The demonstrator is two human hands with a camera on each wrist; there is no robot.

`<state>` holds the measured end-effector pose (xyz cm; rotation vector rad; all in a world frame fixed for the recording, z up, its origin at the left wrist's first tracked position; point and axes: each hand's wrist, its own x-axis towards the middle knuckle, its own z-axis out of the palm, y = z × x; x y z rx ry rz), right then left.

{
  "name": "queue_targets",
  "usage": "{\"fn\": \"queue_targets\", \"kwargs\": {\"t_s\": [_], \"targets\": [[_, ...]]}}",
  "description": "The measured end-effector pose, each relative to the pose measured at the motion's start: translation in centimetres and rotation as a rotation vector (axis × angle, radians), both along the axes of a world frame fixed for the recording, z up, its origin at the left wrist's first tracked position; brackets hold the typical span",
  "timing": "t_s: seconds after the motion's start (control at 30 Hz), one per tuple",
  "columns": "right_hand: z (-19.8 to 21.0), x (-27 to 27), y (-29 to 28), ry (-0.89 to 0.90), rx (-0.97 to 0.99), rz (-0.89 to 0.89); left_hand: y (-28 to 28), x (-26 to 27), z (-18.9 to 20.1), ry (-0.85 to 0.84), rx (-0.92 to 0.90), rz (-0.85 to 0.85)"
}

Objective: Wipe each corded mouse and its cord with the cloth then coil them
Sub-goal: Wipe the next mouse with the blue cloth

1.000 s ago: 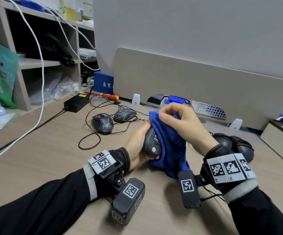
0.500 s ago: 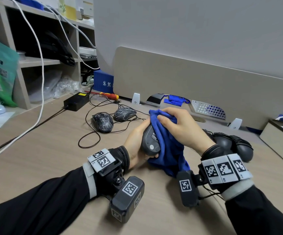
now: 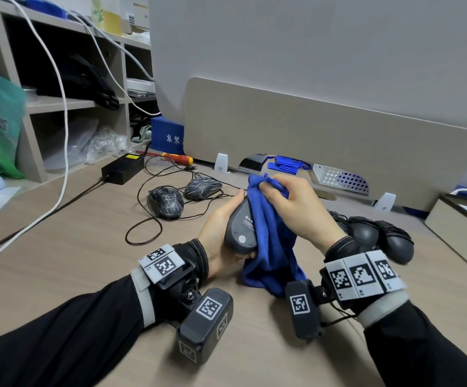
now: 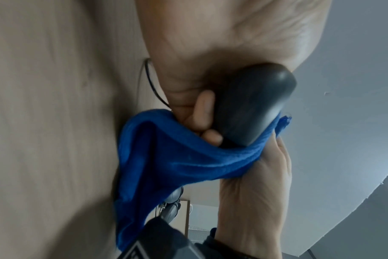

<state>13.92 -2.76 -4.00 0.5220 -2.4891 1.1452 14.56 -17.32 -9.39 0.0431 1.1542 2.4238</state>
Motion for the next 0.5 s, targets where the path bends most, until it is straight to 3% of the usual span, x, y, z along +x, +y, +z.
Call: {"fn": "queue_targets", "kwargs": {"t_s": [0.2,0.37,0.5], "targets": [[0.4,1.3,-0.4,-0.261,0.152,0.204,-0.5,-0.2,0.3,0.038,0.117,-0.002],[0.0,0.7,-1.1,0.005,0.061,0.061,-0.3,0.4,0.7,0.067,0.118,0.011],[-0.1,0.8,-1.1,-0.104,0.169,0.114,-0.4,0.2,0.1,0.06,0.062,0.042]]}}
